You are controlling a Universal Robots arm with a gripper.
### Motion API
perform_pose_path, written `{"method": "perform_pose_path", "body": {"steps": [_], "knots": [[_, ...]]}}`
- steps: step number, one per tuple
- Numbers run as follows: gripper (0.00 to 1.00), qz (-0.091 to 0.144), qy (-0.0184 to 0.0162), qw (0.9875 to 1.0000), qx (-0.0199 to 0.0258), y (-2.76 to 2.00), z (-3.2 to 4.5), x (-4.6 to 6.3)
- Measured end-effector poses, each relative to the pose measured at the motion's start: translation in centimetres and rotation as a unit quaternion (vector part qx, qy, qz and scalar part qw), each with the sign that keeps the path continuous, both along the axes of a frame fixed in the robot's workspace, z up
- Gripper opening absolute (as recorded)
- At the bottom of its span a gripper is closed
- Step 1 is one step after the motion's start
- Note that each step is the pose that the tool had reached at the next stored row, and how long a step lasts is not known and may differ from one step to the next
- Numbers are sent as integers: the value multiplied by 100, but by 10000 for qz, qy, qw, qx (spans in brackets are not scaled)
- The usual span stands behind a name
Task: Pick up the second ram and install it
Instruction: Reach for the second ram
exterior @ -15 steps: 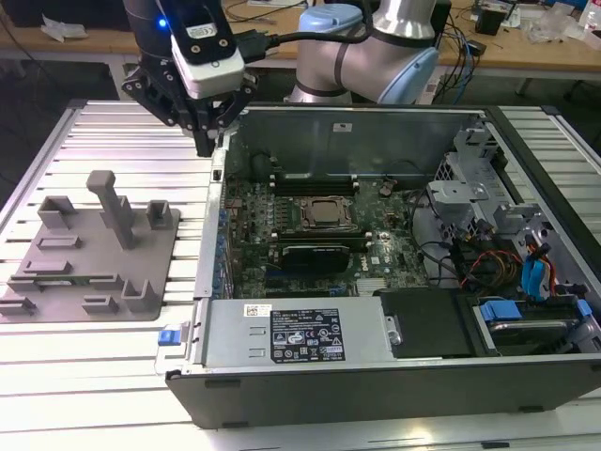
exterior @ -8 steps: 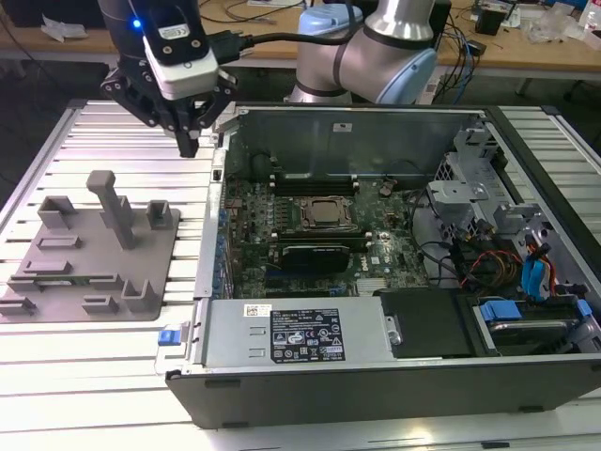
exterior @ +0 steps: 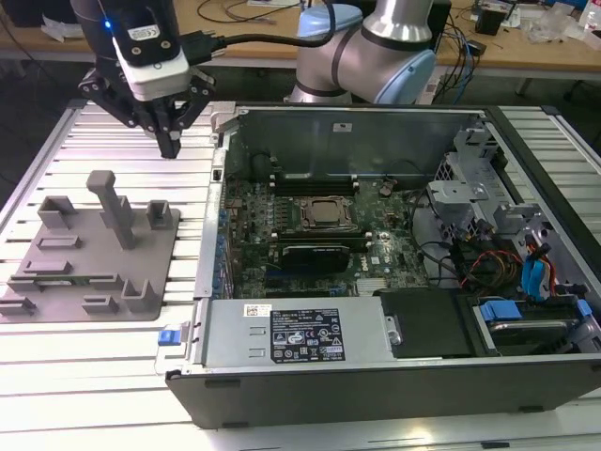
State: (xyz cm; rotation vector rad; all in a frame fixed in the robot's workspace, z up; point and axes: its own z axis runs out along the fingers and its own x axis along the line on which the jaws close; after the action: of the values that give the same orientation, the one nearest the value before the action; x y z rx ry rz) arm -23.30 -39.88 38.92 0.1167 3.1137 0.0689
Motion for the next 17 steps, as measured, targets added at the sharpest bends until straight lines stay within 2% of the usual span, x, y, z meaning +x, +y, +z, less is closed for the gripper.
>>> {"method": "perform_pose_path", "body": {"steps": [4, 17], "knots": [[8, 1, 0, 10000, 0, 0, -5, -168], [8, 0, 0, 10000, 0, 0, -17, -465]]}}
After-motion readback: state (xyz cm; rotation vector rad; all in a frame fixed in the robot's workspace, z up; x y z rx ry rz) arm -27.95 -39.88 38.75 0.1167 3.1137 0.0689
